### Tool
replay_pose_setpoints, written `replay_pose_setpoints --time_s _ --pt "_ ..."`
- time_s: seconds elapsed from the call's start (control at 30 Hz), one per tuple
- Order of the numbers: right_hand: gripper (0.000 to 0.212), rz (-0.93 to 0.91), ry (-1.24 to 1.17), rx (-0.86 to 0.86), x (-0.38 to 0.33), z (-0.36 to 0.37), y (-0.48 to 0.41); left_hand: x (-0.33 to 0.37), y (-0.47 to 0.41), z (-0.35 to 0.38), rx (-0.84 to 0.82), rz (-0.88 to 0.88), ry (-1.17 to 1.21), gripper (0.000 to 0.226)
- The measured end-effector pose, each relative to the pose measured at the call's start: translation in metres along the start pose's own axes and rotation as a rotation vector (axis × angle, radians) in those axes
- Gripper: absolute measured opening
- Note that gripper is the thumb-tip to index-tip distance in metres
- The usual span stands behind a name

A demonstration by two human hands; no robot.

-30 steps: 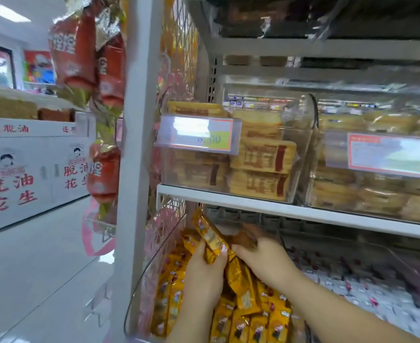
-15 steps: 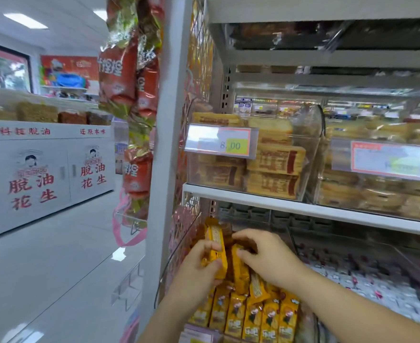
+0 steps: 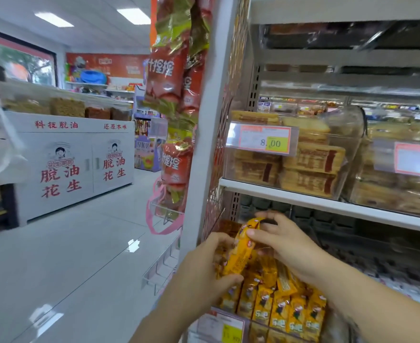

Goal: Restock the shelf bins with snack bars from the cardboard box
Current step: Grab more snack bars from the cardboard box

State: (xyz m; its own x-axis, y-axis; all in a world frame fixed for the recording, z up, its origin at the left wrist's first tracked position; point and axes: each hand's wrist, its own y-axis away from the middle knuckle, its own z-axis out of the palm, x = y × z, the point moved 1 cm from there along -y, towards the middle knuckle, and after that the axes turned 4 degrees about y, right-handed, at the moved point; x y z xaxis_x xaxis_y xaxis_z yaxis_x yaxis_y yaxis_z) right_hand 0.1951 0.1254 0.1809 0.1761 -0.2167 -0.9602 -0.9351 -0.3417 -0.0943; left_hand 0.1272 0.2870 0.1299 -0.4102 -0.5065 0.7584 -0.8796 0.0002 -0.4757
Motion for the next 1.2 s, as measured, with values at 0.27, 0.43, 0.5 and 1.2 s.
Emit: replay_pose_setpoints --time_s 0.27,0.43,0.5,1.2 --pt "0.043 -0.096 0.298 -0.054 -0.010 0.017 0.012 -0.006 0.012 -0.017 0.052 0.039 -0.164 0.046" --pt "0.043 -0.156 0.316 0.086 -0.007 0.018 0.000 -0.011 0.012 -0.022 0.151 0.080 -0.150 0.034" --pt "0.043 -0.184 0.371 0.111 -0.004 0.018 -0.007 -0.016 0.013 -0.027 0.240 0.079 -0.131 0.020" --pt "0.066 -0.282 1.479 0.184 0.034 0.012 0.005 -0.045 0.023 -0.025 0.093 -0.106 -0.170 0.023"
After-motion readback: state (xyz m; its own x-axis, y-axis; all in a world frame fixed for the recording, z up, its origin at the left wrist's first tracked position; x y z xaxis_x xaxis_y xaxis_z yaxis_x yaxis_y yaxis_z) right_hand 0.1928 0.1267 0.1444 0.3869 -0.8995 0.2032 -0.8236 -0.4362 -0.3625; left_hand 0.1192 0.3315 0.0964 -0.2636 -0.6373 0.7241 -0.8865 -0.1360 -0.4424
